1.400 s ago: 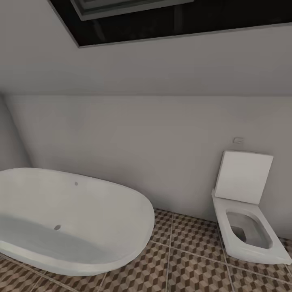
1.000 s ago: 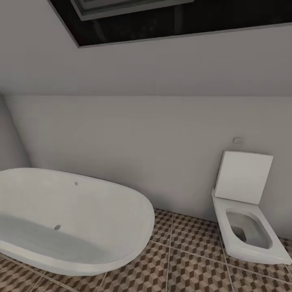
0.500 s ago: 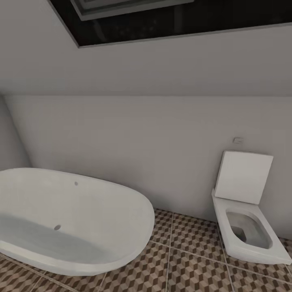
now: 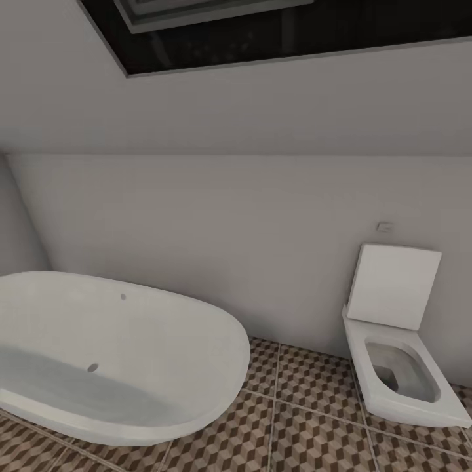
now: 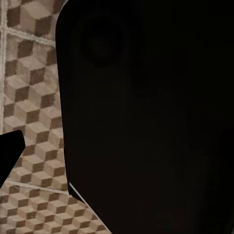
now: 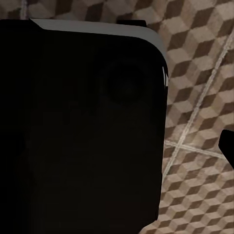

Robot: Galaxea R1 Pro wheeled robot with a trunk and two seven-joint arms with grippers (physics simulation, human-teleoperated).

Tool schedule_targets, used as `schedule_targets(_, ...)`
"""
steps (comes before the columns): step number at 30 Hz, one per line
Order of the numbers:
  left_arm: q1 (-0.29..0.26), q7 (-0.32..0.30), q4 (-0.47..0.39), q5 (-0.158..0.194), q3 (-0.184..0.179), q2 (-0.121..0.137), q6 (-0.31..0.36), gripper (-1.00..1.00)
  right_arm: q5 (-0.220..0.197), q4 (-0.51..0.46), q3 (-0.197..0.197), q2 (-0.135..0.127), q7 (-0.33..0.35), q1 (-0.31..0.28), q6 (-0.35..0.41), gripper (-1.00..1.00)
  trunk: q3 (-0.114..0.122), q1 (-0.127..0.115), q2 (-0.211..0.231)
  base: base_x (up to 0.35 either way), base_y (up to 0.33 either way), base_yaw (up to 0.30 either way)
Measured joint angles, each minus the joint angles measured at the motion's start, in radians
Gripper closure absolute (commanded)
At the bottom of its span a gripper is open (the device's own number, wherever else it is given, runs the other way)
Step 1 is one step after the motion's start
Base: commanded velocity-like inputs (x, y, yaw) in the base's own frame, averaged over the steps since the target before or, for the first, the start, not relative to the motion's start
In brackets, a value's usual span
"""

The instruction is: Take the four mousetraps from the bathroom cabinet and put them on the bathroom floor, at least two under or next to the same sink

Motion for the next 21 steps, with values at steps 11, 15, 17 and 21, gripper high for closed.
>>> schedule_targets(11,0.0,0.0,0.0,0.0,0.0,0.0,0.0,-1.0,0.001,0.0,0.001,-0.001,0.0,0.0,-0.033,-1.0,0.0,0.0,0.0,0.0,0.0,0.0)
schedule_targets(15,0.0,0.0,-0.001,0.0,0.0,0.0,0.0,-1.0,0.002,-0.005,0.001,-0.001,0.0,0.0,-0.051,-1.0,0.0,0.0,0.0,0.0,0.0,-0.075)
schedule_targets(17,0.0,0.0,-0.001,0.0,0.0,0.0,0.0,-1.0,0.001,-0.013,0.0,-0.001,0.001,0.0,-0.074,-1.0,0.0,0.0,0.0,0.0,0.0,-0.264)
schedule_targets(21,0.0,0.0,0.0,0.0,0.0,-0.001,0.0,-1.0,0.0,-0.012,-0.001,0.0,0.002,0.0,-0.131,-1.0,0.0,0.0,0.0,0.0,0.0,-0.279)
